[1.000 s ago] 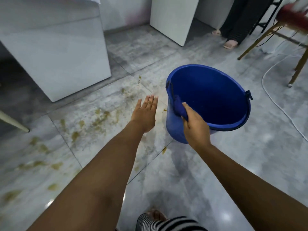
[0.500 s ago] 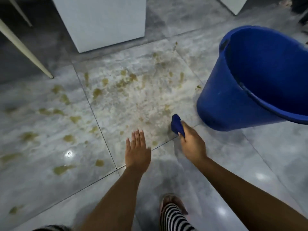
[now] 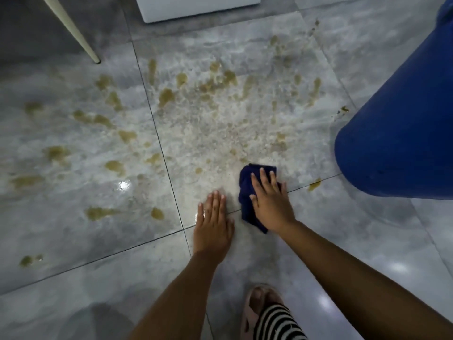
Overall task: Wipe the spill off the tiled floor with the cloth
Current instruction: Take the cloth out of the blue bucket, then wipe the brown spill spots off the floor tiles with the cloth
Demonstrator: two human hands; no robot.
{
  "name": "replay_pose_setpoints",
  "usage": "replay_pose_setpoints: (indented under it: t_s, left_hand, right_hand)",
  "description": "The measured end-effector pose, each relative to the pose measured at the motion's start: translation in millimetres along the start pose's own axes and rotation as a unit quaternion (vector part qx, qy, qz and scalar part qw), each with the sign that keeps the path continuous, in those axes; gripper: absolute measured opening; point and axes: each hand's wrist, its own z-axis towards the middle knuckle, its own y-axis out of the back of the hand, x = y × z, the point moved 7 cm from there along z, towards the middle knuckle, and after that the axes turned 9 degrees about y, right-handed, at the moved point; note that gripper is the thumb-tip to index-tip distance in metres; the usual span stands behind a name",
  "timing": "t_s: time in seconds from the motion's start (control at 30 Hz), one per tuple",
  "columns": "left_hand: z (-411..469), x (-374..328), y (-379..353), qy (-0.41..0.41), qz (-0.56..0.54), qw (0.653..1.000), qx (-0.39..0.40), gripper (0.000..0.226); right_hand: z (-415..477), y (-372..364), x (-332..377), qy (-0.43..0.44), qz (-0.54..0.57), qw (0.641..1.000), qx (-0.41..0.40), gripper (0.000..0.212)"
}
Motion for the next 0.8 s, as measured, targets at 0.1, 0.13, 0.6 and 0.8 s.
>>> replay_pose_setpoints:
  t_s: [0.1, 0.13, 0.6, 0.8]
  left_hand:
    - [-7, -2, -7, -0.006, -0.005, 1.000, -0.006, 0.061]
    - [-8, -2, -7, -0.006, -0.007, 1.000, -0.011, 0.062]
    - [-17, 62, 0, 0.123, -0.056, 0.989, -0.062, 0.062]
    - [-20, 67, -2, 0.119, -0.040, 0.990, -0.066, 0.061]
  right_hand:
    - [-16, -8, -28, -0.054, 0.016, 0.998, -0.024, 0.060]
    - [-24, -13, -29, -0.050, 0.027, 0.997, -0.045, 0.063]
    - [-7, -33, 42, 0.094, -0.015, 0.989, -0.117, 0.055]
    - [-23, -50, 90, 0.204, -0.014, 0.972, -0.113, 0.052]
